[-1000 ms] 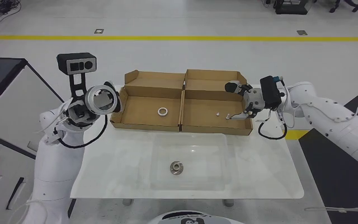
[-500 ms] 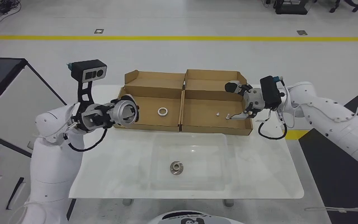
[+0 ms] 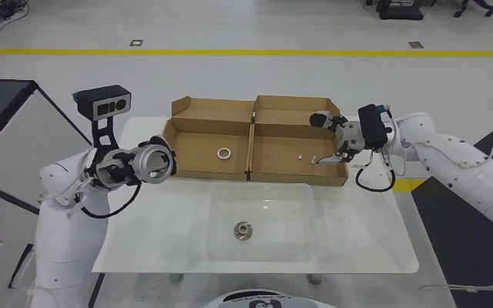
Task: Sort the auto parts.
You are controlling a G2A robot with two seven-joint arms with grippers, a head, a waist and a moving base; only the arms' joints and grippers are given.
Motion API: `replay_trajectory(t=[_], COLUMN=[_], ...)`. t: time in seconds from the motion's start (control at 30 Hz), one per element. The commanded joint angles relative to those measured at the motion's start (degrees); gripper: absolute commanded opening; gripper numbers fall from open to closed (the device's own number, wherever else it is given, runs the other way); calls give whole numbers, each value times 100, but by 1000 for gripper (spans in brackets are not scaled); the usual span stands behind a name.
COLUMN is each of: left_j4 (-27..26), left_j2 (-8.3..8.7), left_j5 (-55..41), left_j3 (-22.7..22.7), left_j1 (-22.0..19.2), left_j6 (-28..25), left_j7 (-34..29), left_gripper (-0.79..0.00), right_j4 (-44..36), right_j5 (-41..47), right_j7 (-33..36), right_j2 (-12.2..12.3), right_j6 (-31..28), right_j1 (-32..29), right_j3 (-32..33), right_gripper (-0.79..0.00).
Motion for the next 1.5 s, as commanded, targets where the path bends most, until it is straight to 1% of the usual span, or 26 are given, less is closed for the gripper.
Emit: replay_trajectory(t=[0.0, 0.1, 0.43, 0.67, 0.77, 0.9, 1.07, 1.2, 1.4, 1.47], left_j4=[-54, -111, -246, -221, -188, -83, -96, -101, -106, -99], left_j2=[-11, -35, -137, -190, -202, -187, -179, -186, -224, -230], left_j5=[-315, -743, -1589, -1376, -1083, -364, 159, 200, -340, -421], left_j3=[-4, 8, 17, -48, -85, -143, -143, -111, -12, -20], left_j1=[47, 100, 175, 182, 202, 232, 254, 265, 289, 283], left_j6=[-7, -14, 10, 45, 7, 55, 136, 140, 82, 56], left_j7=[7, 14, -10, -45, -7, -11, 180, 334, 558, 536], left_gripper=[-785, -785, -785, -785, -785, -785, -785, -785, -785, -785], right_j4=[0, 0, 0, 0, 0, 0, 0, 0, 0, 0], right_j5=[0, 0, 0, 0, 0, 0, 0, 0, 0, 0], right_j7=[0, 0, 0, 0, 0, 0, 0, 0, 0, 0], right_j2=[0, 0, 0, 0, 0, 0, 0, 0, 0, 0], right_j6=[0, 0, 0, 0, 0, 0, 0, 0, 0, 0], right_j1=[0, 0, 0, 0, 0, 0, 0, 0, 0, 0], right_j3=[0, 0, 0, 0, 0, 0, 0, 0, 0, 0], right_gripper=[0, 0, 0, 0, 0, 0, 0, 0, 0, 0])
